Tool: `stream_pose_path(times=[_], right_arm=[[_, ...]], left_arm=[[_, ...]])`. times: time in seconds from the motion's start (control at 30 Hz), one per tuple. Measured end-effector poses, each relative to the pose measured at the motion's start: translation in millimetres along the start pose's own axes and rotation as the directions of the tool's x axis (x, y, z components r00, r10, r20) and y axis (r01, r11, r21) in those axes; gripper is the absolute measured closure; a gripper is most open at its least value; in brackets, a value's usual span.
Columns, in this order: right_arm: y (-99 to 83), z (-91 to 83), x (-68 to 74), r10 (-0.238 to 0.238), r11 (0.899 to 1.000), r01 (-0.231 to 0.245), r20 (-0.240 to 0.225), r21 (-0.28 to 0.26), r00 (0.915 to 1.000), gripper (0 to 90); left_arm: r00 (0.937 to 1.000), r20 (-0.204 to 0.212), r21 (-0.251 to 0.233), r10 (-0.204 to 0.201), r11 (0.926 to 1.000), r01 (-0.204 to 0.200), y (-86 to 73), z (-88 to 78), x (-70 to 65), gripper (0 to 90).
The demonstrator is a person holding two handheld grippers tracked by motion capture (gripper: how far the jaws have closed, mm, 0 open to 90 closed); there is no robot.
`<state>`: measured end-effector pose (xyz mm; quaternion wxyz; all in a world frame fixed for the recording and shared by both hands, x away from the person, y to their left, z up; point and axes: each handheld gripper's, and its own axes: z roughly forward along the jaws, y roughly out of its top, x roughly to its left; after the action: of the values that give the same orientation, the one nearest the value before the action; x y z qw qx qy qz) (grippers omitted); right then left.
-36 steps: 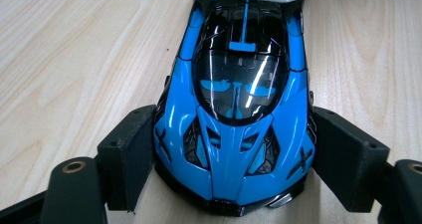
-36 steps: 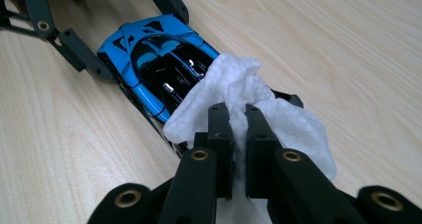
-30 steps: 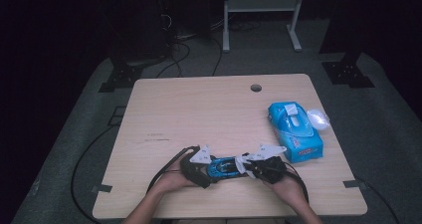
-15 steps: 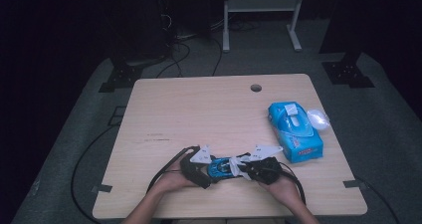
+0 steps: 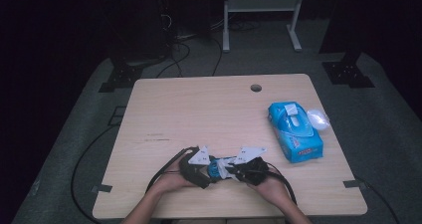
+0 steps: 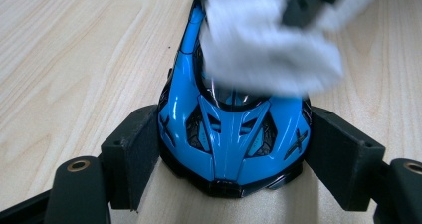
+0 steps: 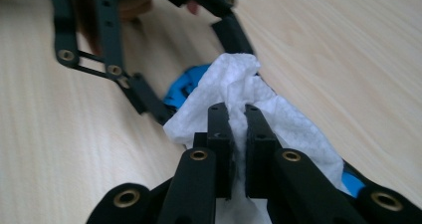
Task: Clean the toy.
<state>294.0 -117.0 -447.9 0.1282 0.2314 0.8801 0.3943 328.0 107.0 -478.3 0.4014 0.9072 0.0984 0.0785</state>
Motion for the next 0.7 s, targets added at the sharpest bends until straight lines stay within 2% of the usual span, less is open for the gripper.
stream_pose_path(times=[0.1,0.17,0.3,0.37,0.43,0.53,0.6,0.7], right_arm=[[-3.4,-8.5,-9.7,0.037,0.999,-0.037,0.021,-0.001,0.9991,84.1],[-2.1,-7.7,-10.8,0.032,0.999,-0.032,0.018,0.012,0.9993,84.1],[9.1,5.4,-3.2,0.007,0.999,-0.006,-0.022,0.032,0.9997,84.2],[14.1,14.6,0.5,0.008,0.999,-0.006,-0.060,0.032,0.9982,84.1],[16.8,20.0,1.9,0.005,0.999,-0.002,-0.078,0.038,0.9969,84.1],[13.7,17.4,-5.2,0.035,0.999,-0.033,-0.104,0.029,0.9939,84.2],[10.4,13.6,-11.0,0.073,0.997,-0.070,-0.121,0.025,0.9899,84.1],[11.7,14.1,-11.4,0.072,0.997,-0.068,-0.122,0.034,0.9899,84.1]], left_arm=[[1.0000,-0.001,-0.003,-0.003,1.0000,0.003,0.0,1.5,-0.6,24.6],[1.0000,-0.003,-0.003,0.002,1.0000,-0.002,0.3,2.0,-0.8,24.6],[1.0000,-0.004,-0.003,0.006,1.0000,-0.006,0.5,2.1,-0.8,24.7],[1.0000,-0.002,-0.003,0.006,1.0000,-0.006,0.3,2.0,-0.6,24.7],[1.0000,0.001,-0.003,0.005,1.0000,-0.005,0.0,1.5,-0.2,24.7],[1.0000,0.000,-0.004,0.007,1.0000,-0.007,-0.2,1.4,-0.2,24.8],[0.9999,-0.001,0.000,0.012,0.9999,-0.012,0.3,1.4,-0.1,24.8],[1.0000,0.001,0.005,0.008,1.0000,-0.008,1.4,1.5,-0.3,24.9]])
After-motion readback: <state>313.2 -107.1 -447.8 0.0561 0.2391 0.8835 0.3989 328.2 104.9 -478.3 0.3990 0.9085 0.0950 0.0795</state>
